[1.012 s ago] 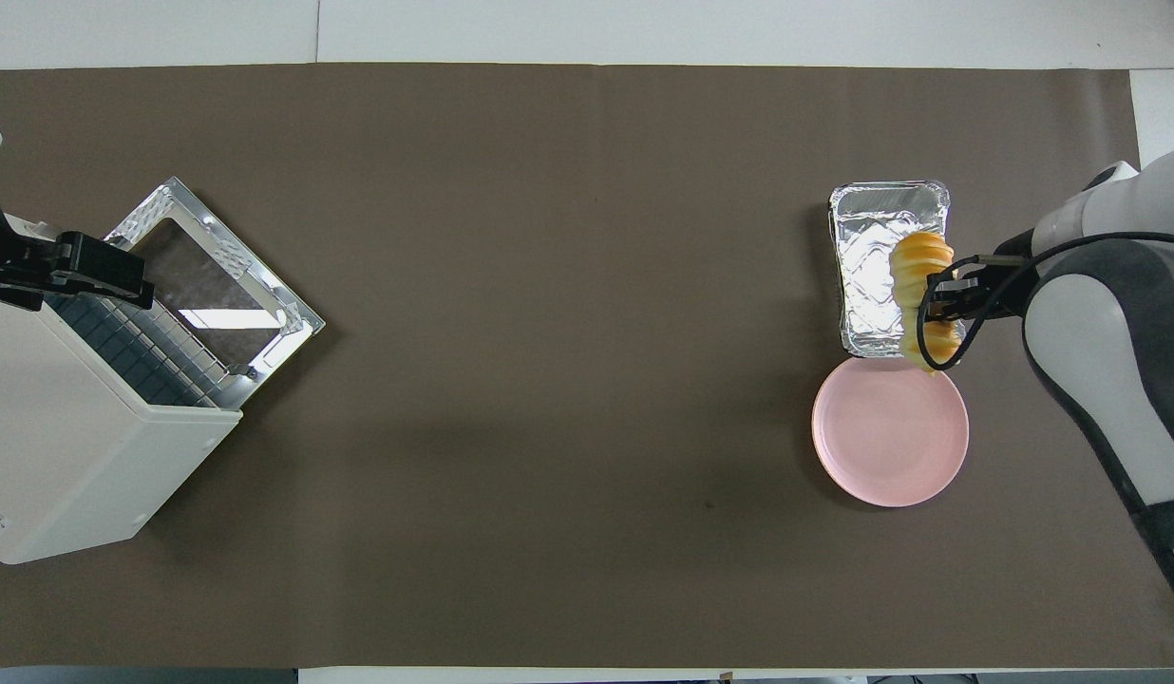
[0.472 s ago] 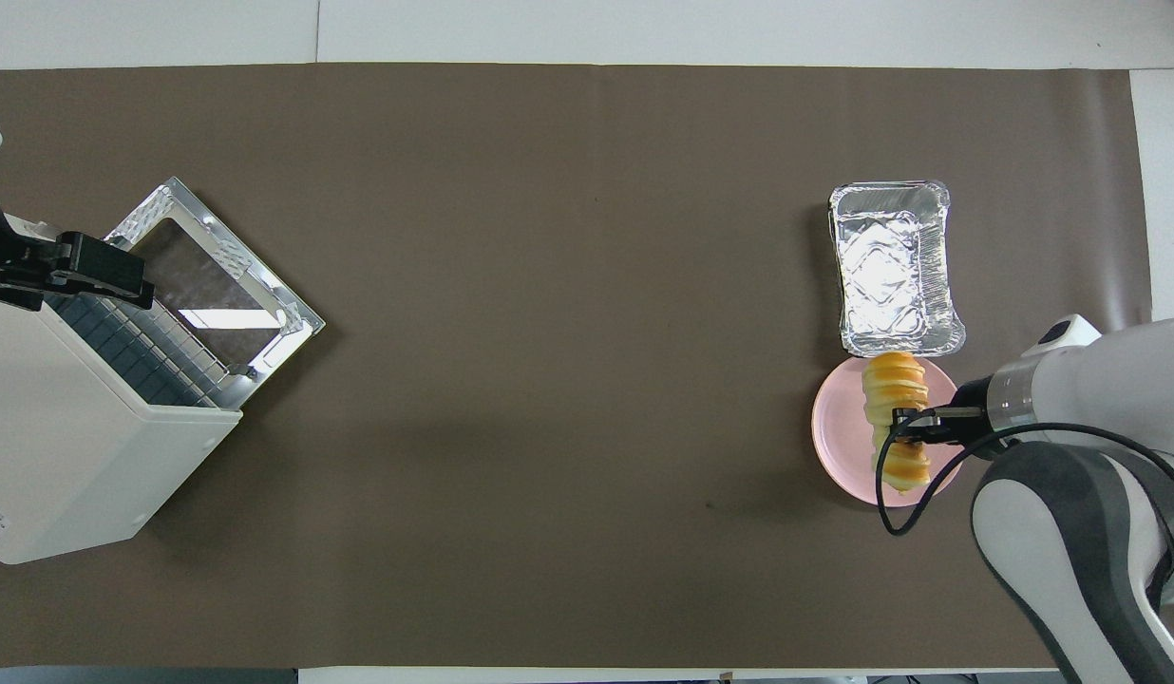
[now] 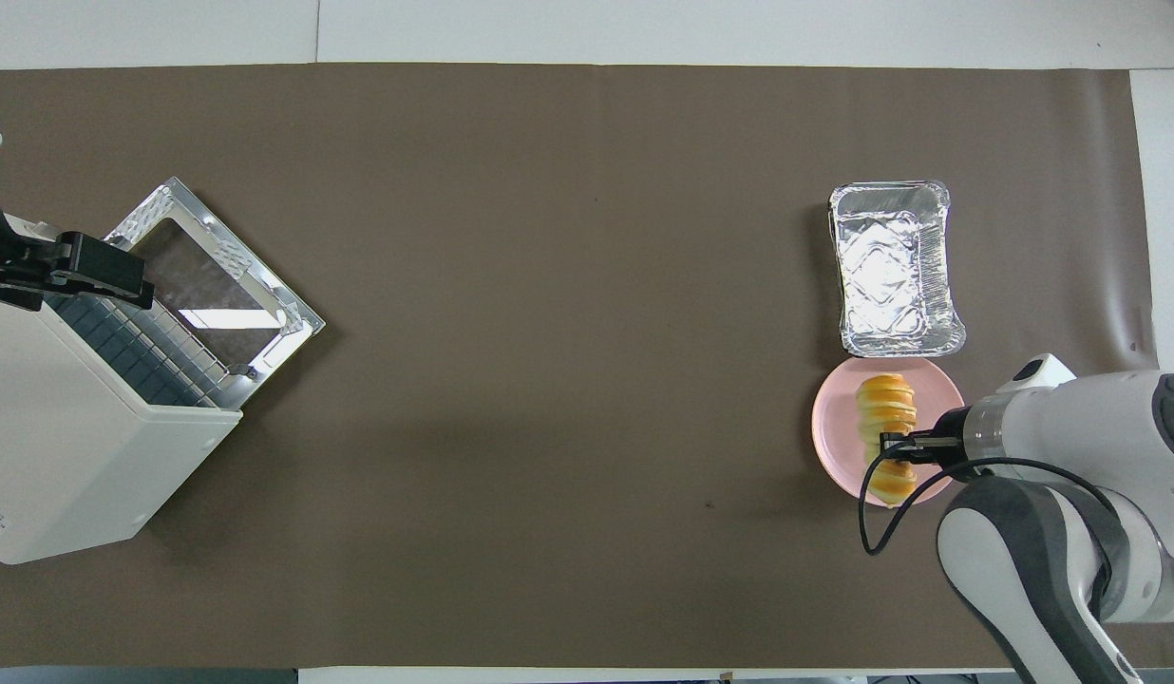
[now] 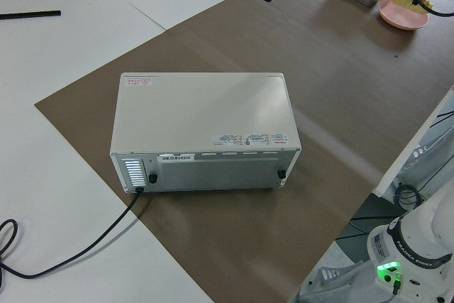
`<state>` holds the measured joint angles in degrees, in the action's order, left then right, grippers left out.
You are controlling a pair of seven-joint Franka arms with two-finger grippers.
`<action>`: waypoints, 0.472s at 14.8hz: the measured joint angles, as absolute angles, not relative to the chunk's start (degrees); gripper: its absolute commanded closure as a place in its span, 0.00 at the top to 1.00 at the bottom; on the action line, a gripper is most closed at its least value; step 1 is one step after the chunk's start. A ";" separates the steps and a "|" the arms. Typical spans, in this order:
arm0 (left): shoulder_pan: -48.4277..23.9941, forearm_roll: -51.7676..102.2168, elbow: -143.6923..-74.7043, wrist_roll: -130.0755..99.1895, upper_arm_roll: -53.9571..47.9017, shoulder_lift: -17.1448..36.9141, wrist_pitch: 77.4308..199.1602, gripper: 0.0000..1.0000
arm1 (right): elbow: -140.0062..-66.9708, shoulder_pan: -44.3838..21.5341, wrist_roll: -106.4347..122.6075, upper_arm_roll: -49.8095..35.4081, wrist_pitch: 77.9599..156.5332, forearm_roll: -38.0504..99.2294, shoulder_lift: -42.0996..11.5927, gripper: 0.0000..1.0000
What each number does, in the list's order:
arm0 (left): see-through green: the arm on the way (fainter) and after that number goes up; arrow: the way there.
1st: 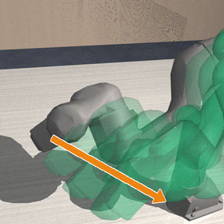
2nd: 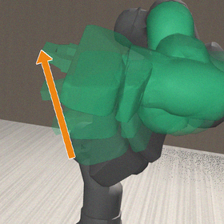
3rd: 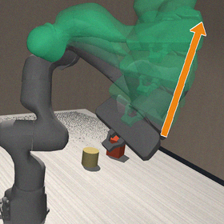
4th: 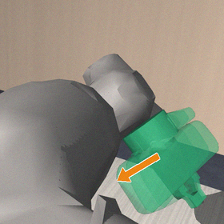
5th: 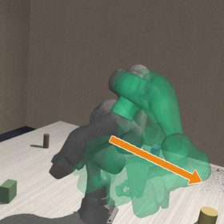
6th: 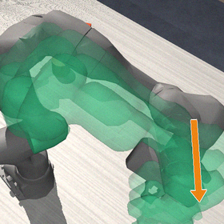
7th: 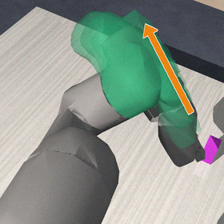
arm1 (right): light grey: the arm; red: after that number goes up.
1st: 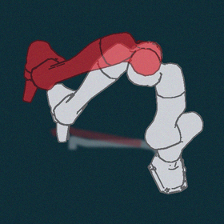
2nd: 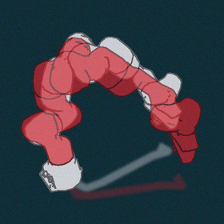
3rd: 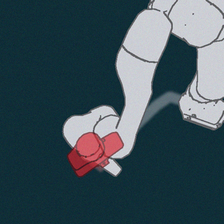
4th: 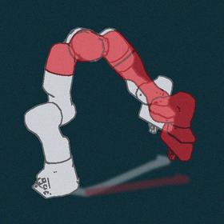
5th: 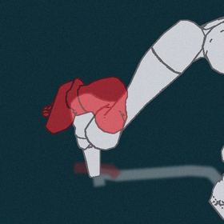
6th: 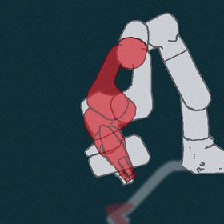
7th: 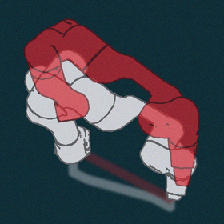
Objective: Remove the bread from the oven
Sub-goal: 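Move the bread rolls onto the pink plate and open the right gripper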
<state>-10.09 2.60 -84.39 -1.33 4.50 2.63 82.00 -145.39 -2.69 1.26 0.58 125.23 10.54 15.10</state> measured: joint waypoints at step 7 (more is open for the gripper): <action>-10.09 2.60 -84.39 -1.34 4.50 2.63 82.00 1.00 | -145.99 -1.58 5.79 0.77 130.99 10.54 10.84 0.00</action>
<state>-10.09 2.60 -84.39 -1.34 4.50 2.63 82.00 -145.99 -1.58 5.79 0.77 130.99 10.54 10.84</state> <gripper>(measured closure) 0.000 0.899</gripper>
